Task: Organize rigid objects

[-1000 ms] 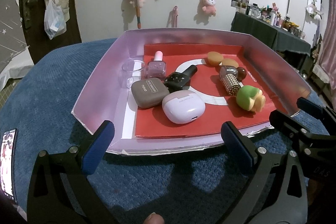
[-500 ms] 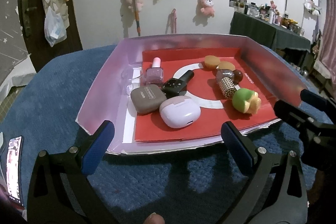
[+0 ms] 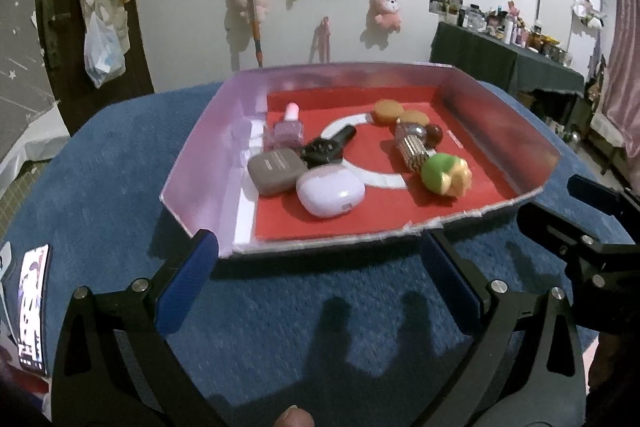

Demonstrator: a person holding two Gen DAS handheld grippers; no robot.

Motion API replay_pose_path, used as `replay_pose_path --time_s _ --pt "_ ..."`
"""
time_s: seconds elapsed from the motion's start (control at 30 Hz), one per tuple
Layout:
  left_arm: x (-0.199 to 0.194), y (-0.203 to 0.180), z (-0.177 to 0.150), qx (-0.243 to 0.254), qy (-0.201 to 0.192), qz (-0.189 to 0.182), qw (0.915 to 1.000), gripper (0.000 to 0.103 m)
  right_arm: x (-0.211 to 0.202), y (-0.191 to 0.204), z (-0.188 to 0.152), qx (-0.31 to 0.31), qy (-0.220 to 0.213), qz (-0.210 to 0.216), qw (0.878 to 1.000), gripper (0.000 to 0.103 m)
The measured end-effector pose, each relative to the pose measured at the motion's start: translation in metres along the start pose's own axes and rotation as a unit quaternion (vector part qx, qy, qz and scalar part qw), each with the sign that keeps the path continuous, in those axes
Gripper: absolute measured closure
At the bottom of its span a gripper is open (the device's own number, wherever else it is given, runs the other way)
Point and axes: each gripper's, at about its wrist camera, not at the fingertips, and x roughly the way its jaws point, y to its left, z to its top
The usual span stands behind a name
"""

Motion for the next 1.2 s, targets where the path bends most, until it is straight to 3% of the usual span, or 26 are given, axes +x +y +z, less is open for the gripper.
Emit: replay_pose_path --time_s 0.73,1.2 --pt "0.009 -0.003 -0.036 -0.008 0.04 -0.008 0.9992 0.0 0.014 -0.008 -0.037 0.005 0.072 -0.008 0.997 0.009" --pt "0.018 -0.001 -0.045 -0.015 0.058 -0.004 0.9982 0.0 0.022 -0.011 -0.044 0.007 0.086 -0.011 0.996 0.009"
